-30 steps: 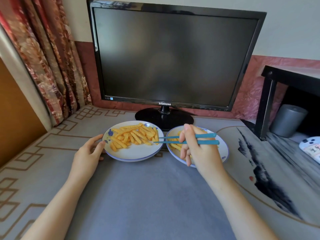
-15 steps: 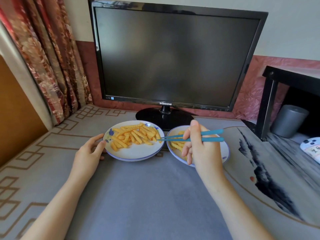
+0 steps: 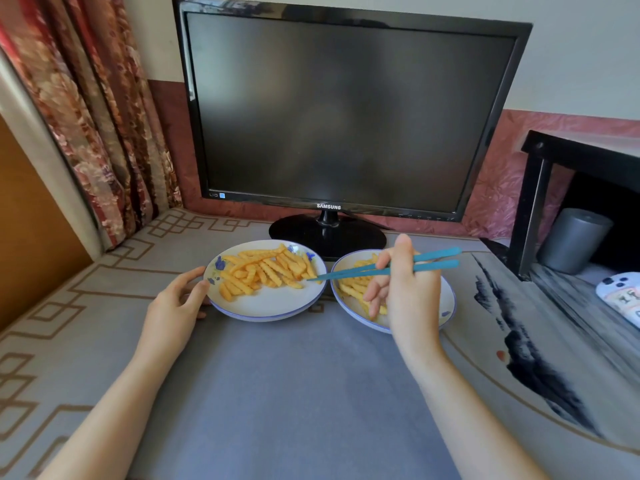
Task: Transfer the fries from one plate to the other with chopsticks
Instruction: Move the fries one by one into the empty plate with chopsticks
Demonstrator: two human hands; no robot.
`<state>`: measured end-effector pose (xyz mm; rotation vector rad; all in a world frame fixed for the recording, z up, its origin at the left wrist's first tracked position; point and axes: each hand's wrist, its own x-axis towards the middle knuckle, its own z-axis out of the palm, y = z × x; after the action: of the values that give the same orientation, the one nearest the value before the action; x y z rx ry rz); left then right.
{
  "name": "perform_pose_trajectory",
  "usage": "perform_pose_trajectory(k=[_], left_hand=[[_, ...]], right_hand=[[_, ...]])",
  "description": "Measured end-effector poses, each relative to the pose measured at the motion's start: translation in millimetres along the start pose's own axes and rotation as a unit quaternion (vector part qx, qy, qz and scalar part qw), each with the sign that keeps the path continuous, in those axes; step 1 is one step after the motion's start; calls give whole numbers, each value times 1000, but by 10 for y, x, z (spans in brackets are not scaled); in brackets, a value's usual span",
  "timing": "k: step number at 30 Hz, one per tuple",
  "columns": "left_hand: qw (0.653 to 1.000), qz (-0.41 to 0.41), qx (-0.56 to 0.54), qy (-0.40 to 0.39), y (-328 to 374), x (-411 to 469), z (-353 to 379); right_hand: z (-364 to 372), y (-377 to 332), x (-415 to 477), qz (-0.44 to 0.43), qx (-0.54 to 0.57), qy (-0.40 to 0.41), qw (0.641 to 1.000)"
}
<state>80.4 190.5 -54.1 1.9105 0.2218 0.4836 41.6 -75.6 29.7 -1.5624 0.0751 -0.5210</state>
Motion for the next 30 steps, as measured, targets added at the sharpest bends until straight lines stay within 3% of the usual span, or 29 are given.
perform_pose_trajectory(k=[12, 23, 30], left_hand=[[1000, -4, -14, 6, 17, -11, 4], [1000, 0, -9, 4, 34, -25, -2], [1000, -8, -7, 4, 57, -37, -3]], right_hand=[[-313, -189, 137, -16, 51, 63, 997], [-193, -172, 47, -1, 44, -13, 999], [-330, -243, 106, -28, 80, 25, 996]])
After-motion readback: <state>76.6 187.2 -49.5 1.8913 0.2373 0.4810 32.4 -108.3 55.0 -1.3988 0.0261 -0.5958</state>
